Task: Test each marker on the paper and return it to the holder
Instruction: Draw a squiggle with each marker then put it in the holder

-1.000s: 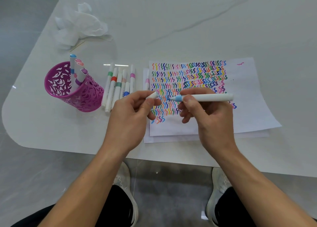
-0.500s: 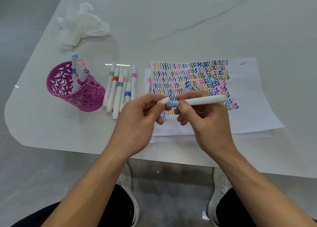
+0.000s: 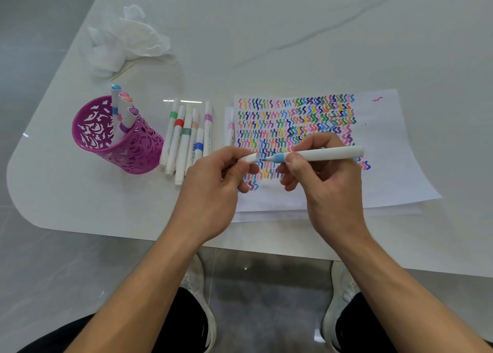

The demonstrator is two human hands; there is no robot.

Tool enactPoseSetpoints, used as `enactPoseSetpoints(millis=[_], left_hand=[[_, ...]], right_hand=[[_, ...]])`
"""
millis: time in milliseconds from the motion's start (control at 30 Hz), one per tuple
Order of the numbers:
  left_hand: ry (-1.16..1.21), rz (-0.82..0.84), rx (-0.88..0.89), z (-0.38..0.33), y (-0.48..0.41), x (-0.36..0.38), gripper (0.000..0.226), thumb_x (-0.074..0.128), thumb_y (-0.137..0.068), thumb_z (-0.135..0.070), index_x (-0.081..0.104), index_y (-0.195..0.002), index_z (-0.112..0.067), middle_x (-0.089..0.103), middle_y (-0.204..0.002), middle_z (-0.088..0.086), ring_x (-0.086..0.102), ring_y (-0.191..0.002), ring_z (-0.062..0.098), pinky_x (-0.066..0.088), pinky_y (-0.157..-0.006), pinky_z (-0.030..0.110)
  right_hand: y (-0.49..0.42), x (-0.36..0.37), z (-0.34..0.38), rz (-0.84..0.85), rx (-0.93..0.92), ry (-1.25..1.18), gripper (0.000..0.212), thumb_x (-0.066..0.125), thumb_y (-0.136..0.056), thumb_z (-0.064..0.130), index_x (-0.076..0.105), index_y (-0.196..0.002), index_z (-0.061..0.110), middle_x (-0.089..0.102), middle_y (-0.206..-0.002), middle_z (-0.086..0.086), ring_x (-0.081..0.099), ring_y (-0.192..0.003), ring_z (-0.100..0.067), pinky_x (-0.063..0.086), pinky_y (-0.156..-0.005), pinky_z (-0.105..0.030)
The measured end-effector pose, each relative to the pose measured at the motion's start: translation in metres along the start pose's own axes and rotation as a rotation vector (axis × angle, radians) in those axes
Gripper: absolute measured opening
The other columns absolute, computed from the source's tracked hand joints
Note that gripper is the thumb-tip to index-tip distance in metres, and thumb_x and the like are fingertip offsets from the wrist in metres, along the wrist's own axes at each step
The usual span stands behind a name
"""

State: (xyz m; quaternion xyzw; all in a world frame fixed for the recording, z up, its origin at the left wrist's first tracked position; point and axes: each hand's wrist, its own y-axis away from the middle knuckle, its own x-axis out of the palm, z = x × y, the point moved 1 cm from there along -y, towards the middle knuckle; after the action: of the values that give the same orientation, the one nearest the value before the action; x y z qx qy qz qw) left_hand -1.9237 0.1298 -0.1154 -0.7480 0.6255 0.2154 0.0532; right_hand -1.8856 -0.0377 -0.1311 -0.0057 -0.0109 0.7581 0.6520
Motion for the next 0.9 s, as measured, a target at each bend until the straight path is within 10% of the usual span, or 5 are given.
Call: enactPoseSetpoints(millis=[433, 900], left_hand=[[-0.049, 0.054, 0.016, 0.0008, 0.0008, -0.0005, 0.020, 0.050, -0.103, -0.020, 0.067, -0.110, -0.028, 0.069, -0.079, -0.012, 0.063, -0.070, 0.006, 0.050, -0.066, 0.011], [-0.060, 0.105, 0.049, 0.0031, 0.0029, -0.0004, 0.023, 0.046, -0.105, -0.026, 0.069, -0.103, -0.024, 0.056, -0.068, -0.010, 0.050, -0.064, 0.006, 0.047, -0.063, 0.035]], right_hand=[[0.0005, 0.0007, -0.0027, 0.070, 0.063, 0.002, 0.010, 0.072, -0.095, 0.019, 0.067, -0.102, 0.015, 0.078, -0.083, -0.004, 0.077, -0.073, -0.023, 0.061, -0.065, -0.029], [-0.0026, -0.0037, -0.0042, 0.186, 0.093, -0.088, 0.008, 0.071, -0.096, 0.012, 0.069, -0.103, 0.010, 0.080, -0.088, -0.011, 0.078, -0.077, -0.030, 0.063, -0.070, -0.036]])
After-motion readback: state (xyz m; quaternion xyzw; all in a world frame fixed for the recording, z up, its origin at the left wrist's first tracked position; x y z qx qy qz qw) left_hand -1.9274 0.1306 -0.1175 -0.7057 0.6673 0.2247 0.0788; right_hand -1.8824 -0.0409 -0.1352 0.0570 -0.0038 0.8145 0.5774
